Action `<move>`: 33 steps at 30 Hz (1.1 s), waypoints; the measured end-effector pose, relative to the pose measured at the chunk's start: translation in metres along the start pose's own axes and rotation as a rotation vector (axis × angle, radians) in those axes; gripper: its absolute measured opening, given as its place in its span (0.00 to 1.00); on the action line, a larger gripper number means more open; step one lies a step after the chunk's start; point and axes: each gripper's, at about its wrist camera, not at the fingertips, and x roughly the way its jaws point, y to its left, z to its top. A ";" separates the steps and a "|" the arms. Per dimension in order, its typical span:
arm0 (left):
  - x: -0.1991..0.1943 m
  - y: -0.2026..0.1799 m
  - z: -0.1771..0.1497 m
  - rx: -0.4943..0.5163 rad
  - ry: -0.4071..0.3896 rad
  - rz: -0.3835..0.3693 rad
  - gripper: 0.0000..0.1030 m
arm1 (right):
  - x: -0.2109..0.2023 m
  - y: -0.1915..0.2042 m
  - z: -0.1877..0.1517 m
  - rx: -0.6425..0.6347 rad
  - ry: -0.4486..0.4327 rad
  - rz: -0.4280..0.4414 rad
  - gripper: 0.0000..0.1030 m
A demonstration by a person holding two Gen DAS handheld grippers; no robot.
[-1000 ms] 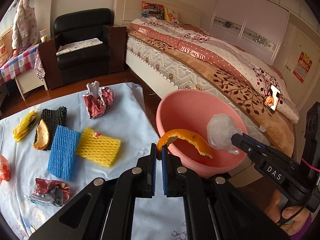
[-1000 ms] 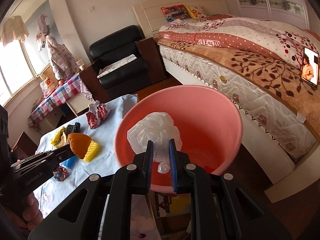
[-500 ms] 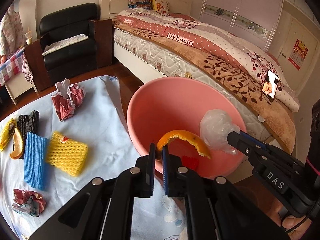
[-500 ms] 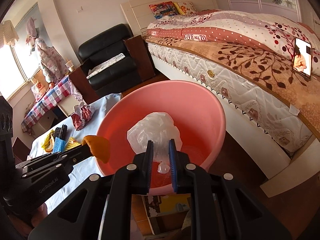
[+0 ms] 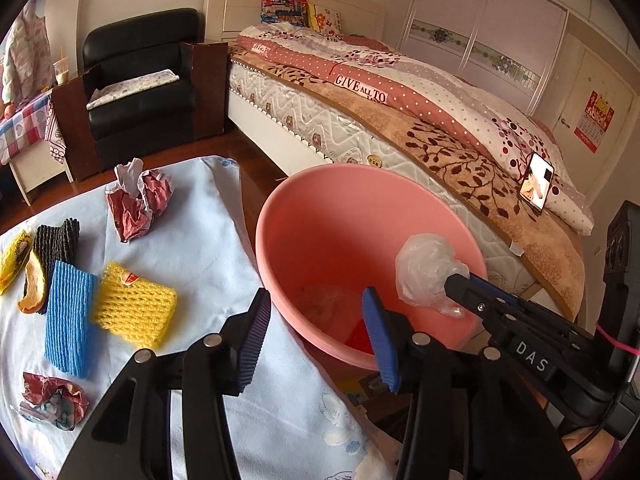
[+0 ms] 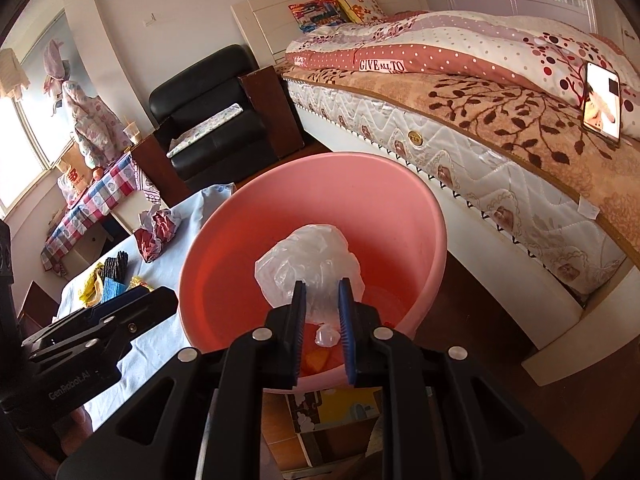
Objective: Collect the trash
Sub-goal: 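Carry both items over the pink bucket and open both tools to release, then move the left tool to the crumpled blue-and-red wrapper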
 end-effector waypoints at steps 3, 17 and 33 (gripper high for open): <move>-0.002 0.002 -0.002 -0.005 0.001 -0.001 0.46 | 0.000 0.000 0.000 0.008 0.003 0.007 0.25; -0.025 0.015 -0.009 -0.034 -0.029 0.000 0.46 | -0.008 0.017 -0.003 -0.040 -0.008 0.027 0.42; -0.070 0.083 -0.029 -0.131 -0.080 0.081 0.46 | -0.016 0.036 -0.003 -0.084 -0.039 0.018 0.43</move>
